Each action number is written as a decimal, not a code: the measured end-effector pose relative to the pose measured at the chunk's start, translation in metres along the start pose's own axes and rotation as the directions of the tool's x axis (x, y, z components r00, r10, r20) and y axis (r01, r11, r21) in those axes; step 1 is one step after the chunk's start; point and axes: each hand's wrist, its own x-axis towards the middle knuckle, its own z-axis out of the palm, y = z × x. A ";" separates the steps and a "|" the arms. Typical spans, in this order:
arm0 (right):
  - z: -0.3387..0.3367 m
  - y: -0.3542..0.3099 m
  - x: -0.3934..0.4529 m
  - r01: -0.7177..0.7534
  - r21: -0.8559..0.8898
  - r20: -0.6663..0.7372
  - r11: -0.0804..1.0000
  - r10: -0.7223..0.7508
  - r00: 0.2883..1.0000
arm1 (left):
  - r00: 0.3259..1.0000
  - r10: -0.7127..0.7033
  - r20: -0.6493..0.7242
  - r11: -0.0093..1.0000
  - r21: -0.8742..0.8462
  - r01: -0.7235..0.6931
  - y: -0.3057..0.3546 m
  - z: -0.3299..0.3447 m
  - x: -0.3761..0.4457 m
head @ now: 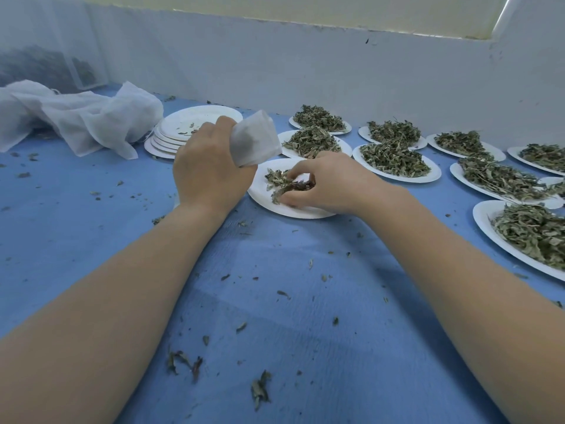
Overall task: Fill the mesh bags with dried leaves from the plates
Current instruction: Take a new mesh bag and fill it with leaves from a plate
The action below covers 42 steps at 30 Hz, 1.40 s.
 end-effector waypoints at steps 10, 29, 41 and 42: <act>-0.021 0.007 -0.003 0.052 0.306 -0.248 0.950 0.027 0.968 | 0.997 0.054 0.049 0.995 0.081 -0.058 -0.003 0.002 0.001; -0.028 -0.017 -0.011 0.152 0.607 -0.193 0.780 -0.040 0.980 | 0.978 0.175 0.111 0.969 -0.198 -0.150 0.011 -0.003 -0.006; -0.026 -0.020 -0.010 0.112 0.705 -0.064 0.700 -0.095 0.993 | 0.972 0.229 0.055 0.958 -0.188 -0.215 0.014 -0.004 -0.007; -0.028 -0.018 -0.010 0.094 0.753 -0.027 0.651 -0.112 0.993 | 0.972 0.228 0.049 0.958 -0.192 -0.215 0.014 -0.005 -0.007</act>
